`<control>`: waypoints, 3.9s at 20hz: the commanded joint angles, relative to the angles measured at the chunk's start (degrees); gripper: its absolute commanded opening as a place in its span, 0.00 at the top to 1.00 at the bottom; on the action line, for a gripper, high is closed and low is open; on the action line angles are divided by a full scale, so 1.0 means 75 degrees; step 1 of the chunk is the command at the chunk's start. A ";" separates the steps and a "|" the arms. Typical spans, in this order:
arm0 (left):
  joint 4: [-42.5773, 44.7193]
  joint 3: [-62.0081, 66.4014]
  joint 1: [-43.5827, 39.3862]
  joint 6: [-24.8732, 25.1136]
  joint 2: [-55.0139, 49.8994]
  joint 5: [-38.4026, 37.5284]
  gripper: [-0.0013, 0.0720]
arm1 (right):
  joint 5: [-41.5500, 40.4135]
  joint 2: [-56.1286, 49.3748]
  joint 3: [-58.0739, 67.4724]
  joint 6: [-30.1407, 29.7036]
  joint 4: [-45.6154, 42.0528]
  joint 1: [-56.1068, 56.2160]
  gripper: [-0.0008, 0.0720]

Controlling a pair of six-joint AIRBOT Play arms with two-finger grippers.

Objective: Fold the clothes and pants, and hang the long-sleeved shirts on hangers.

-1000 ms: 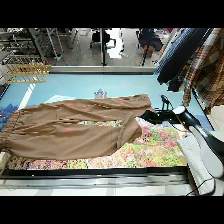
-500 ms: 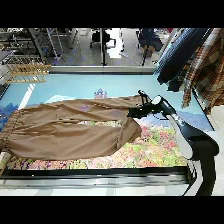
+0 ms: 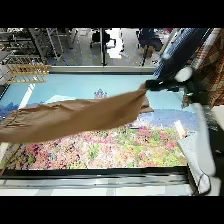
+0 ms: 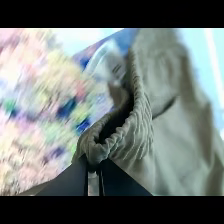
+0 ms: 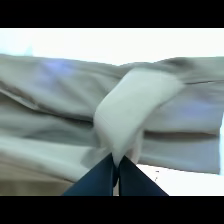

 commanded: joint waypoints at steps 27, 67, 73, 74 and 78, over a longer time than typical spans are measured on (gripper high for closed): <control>0.2226 0.0662 0.0117 0.0933 -0.1279 0.0169 0.78 | -0.0411 0.4345 -0.8990 0.0178 -0.0280 -0.2022 0.40; 0.0425 0.0662 0.0117 0.0994 -0.1218 0.1722 0.22 | 0.0189 -0.1297 0.0437 -0.0137 0.0982 -0.1559 0.96; 0.1096 0.0662 0.0117 0.0991 -0.1224 0.1728 0.22 | 0.1888 -0.0807 -0.1673 -0.0061 0.0131 -0.1574 0.96; 0.1236 0.0662 0.0119 0.0994 -0.1224 0.1728 0.22 | 0.2104 -0.0807 -0.1920 -0.0055 0.0047 -0.1574 0.96; 0.1626 0.0662 0.0119 0.0991 -0.1224 0.1705 0.22 | 0.2844 -0.0807 -0.2792 -0.0058 -0.0289 -0.1574 0.96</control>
